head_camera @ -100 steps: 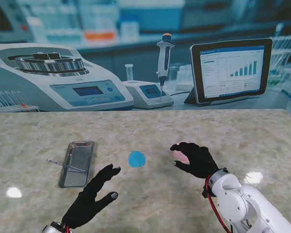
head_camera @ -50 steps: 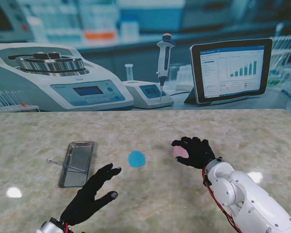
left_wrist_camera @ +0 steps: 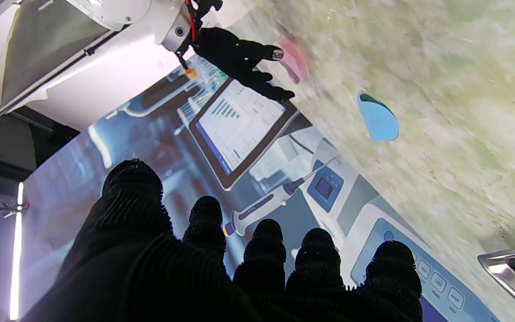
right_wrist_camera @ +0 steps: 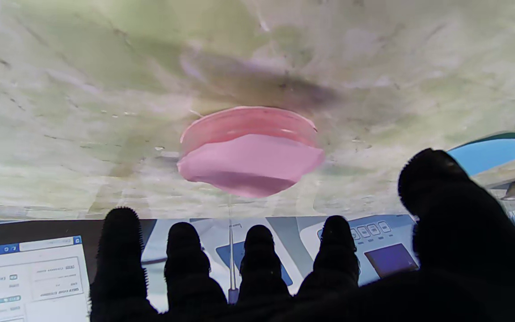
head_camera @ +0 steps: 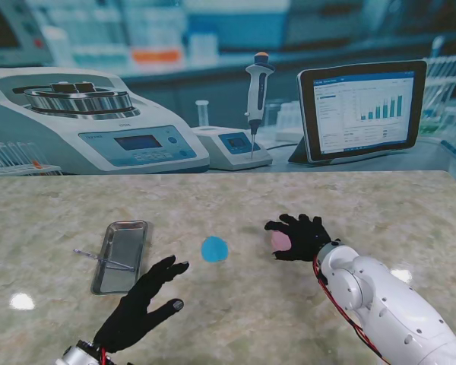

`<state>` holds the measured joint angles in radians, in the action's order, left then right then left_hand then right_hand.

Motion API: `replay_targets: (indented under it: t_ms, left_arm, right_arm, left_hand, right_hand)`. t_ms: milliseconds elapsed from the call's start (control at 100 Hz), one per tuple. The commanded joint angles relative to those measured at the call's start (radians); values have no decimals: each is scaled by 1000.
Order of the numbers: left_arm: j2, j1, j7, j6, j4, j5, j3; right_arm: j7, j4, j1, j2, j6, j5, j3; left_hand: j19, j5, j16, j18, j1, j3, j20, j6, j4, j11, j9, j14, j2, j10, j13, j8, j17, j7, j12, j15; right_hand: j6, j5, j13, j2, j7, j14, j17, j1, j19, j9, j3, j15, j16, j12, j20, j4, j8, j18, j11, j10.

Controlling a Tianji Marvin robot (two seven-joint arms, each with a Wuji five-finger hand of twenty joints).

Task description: Line a culture dish with filter paper and press it flat with a glass rod

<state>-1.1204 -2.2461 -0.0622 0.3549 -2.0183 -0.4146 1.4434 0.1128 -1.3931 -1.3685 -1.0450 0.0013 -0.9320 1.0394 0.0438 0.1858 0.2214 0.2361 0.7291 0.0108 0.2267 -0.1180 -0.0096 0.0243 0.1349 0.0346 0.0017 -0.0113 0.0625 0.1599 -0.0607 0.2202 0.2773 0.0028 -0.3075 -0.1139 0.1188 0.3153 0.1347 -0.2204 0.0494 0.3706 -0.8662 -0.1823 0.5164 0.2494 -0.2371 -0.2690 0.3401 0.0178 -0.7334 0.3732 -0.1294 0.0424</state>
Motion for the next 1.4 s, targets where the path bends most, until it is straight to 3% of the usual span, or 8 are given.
replay_targets:
  t_ms: [0, 300, 630, 1010, 1390]
  left_arm:
    - [2, -5, 7, -1, -1, 0, 1]
    - [1, -8, 6, 0, -2, 1, 8]
    - [2, -11, 13, -2, -6, 5, 14]
    - [2, -11, 16, -1, -8, 10, 19]
    - [2, -15, 21, 3, -7, 16, 26]
  right_arm:
    - [12, 18, 14, 3, -6, 3, -10]
    - [30, 88, 85, 9, -8, -4, -76]
    - [4, 151, 134, 5, -11, 10, -129]
    - [-6, 175, 156, 1, -17, 29, -151]
    - [-14, 206, 179, 0, -10, 34, -187]
  left_hand:
    - [-34, 9, 15, -5, 11, -19, 9, -12, 9, 9, -11, 1, 26, -20, -27, 9, -5, 11, 37, 8]
    - [-34, 9, 16, -4, 12, -19, 9, -12, 9, 10, -10, 1, 26, -19, -26, 10, -5, 11, 38, 8]
    - [-33, 9, 17, -4, 12, -19, 10, -14, 9, 10, -10, 1, 26, -19, -26, 10, -5, 12, 38, 8]
    - [-32, 9, 17, -4, 13, -19, 11, -13, 8, 11, -10, 1, 26, -19, -26, 10, -6, 12, 38, 8]
    - [-32, 9, 18, -5, 12, -19, 11, -15, 8, 11, -10, 1, 28, -19, -27, 10, -6, 13, 38, 8]
  right_hand:
    - [-14, 16, -29, 68, -28, -27, 10, -49, 5, 30, 14, -29, 17, 4, -20, 25, -16, 45, 31, 2]
    - [18, -8, -10, 127, -113, -19, 5, -91, 0, 39, 45, -6, 2, -17, -32, 42, 36, 26, 53, -21]
    - [27, -17, 6, 134, -137, -13, -22, -57, -16, 36, 55, -1, -8, -33, -17, 44, 54, 1, 67, -30]
    - [31, -11, 60, 111, -107, 8, -51, 11, -46, 12, 29, 40, -32, -42, 38, 27, 10, -19, -41, -32]
    - [33, 5, 98, 132, -64, 12, -76, -3, -67, 5, 172, 72, -51, -17, 69, 34, -55, -30, -143, -35]
